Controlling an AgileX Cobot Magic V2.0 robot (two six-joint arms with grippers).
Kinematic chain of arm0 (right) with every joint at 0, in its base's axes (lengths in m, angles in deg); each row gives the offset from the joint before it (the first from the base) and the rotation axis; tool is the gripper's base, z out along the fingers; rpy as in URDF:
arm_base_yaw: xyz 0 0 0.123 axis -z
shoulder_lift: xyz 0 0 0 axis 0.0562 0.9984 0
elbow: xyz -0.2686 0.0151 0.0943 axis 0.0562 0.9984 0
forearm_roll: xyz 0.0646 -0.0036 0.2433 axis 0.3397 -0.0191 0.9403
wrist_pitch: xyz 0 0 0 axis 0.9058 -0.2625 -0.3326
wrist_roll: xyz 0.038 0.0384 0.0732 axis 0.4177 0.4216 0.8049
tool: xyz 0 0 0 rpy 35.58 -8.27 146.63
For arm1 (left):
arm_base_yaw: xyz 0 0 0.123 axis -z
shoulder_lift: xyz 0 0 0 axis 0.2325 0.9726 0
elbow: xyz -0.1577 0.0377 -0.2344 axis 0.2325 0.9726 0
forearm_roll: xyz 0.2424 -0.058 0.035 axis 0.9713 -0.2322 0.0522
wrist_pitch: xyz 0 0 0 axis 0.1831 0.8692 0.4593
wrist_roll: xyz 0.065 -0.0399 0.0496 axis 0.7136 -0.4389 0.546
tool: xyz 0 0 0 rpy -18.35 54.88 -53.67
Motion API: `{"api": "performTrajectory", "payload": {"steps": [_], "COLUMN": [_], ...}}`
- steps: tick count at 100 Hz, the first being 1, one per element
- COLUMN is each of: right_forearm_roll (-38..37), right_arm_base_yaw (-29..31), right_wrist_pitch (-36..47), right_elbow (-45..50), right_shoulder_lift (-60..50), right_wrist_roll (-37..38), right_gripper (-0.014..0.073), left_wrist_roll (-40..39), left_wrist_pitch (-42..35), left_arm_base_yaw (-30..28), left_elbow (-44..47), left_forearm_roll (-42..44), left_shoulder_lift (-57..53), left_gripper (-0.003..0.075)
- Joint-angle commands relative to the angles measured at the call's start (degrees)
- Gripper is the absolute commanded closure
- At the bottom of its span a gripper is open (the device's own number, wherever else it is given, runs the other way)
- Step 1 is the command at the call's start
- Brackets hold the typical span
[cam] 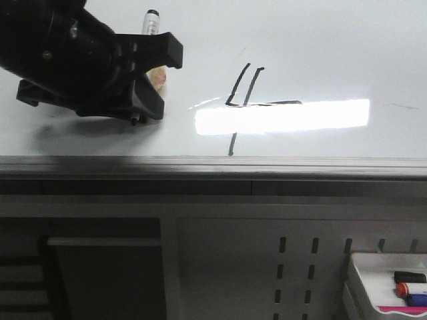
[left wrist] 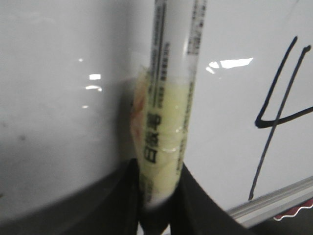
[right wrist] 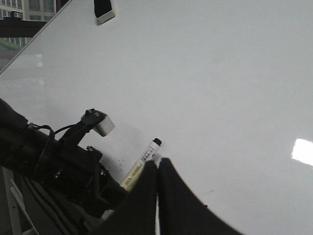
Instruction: Write number 4 on whiteboard
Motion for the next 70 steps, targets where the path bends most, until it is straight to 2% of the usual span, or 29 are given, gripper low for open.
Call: {"api": "performTrajectory", "payload": {"steps": [1, 50, 70], "right_forearm_roll": [0.37, 0.37, 0.37], "right_arm_base_yaw": [0.42, 0.42, 0.42], "right_wrist_pitch": [3.28, 3.28, 3.28], "right_elbow": [-1.43, -1.43, -1.43], "right_shoulder_lift": [0.37, 0.37, 0.37], "right_wrist_roll": [-0.34, -0.34, -0.34], "right_gripper": [0.0658, 0.0658, 0.0658], "left_wrist_roll": [-0.34, -0.34, -0.34], "left_wrist_pitch": [-2.51, -8.63, -8.75], "left_arm_base_yaw": [0.09, 0.09, 0.09], "left_elbow": [-2.81, -4.61, -4.61], "left_forearm_roll": [-0.57, -0.46, -0.06], "left_shoulder_lift": [-0.04, 4.13, 4.13], "left_gripper": [0.0741, 0.0741, 0.0741]}}
